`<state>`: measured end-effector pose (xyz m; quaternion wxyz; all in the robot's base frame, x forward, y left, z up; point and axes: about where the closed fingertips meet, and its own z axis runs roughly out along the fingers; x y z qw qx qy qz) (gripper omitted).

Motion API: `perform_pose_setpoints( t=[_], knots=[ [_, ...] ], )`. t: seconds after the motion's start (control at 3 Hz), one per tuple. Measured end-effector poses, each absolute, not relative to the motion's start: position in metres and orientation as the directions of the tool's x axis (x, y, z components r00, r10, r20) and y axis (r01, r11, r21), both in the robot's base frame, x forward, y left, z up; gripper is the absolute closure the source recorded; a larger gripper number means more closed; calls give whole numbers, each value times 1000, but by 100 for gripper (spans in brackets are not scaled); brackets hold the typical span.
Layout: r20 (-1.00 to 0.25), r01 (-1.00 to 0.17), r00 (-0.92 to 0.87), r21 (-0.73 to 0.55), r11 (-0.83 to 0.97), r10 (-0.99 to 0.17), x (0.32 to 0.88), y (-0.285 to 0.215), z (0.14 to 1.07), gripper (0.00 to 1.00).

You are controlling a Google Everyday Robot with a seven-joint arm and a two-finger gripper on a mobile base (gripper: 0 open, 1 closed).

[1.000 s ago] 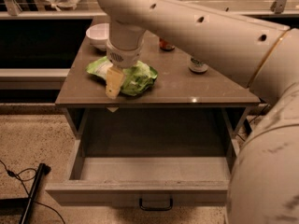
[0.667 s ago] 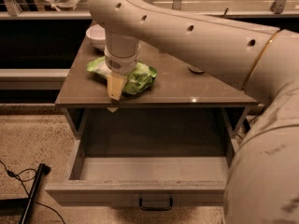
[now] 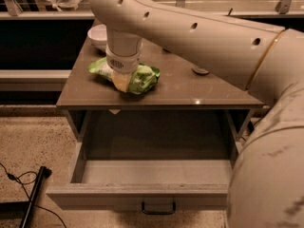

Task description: Place green rice chip bag into top drawer

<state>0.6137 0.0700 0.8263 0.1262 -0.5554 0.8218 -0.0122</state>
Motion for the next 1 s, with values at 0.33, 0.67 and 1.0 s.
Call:
perform_pose_setpoints(
  t=[0.33,0.67,1.0],
  knots=[
    [-292,-936,-263,-154,316,-920,614,66,844,100],
    [-538,-951,-127,-174,257,-833,610,80,899,100],
    [-746,-965,-17,-163,207,-666,608,92,939,100]
  ],
)
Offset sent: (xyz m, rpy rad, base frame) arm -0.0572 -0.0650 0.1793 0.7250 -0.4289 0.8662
